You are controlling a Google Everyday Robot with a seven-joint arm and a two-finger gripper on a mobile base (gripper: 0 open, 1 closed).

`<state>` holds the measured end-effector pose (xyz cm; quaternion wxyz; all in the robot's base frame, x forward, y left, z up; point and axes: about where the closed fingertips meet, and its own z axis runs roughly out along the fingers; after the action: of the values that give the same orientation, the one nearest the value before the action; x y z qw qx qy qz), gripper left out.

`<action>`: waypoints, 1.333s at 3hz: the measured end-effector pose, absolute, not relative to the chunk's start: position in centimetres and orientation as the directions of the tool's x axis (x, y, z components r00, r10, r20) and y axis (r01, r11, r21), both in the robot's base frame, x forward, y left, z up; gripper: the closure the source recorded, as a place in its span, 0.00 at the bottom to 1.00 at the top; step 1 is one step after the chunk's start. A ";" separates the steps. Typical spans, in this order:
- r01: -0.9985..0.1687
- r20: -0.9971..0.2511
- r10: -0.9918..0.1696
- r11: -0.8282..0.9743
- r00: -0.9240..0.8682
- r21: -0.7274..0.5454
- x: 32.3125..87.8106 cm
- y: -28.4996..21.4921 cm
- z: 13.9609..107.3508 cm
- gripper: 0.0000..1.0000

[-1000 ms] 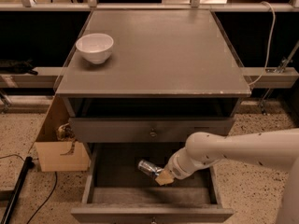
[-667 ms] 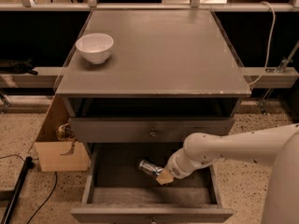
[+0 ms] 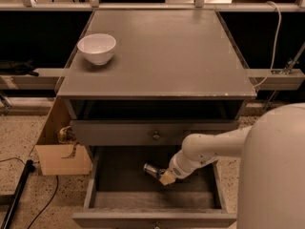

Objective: Place redbull can into middle drawer

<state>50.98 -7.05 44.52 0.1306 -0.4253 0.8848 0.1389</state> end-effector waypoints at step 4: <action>-0.801 -0.449 -0.676 0.570 -0.585 0.186 52.0 -7.1 40.4 1.00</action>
Offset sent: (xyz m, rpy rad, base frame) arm 0.0014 -0.0082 -0.0016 0.2327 -0.0346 -0.0056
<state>52.05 -7.09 40.41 0.1662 -0.4241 0.8701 0.1880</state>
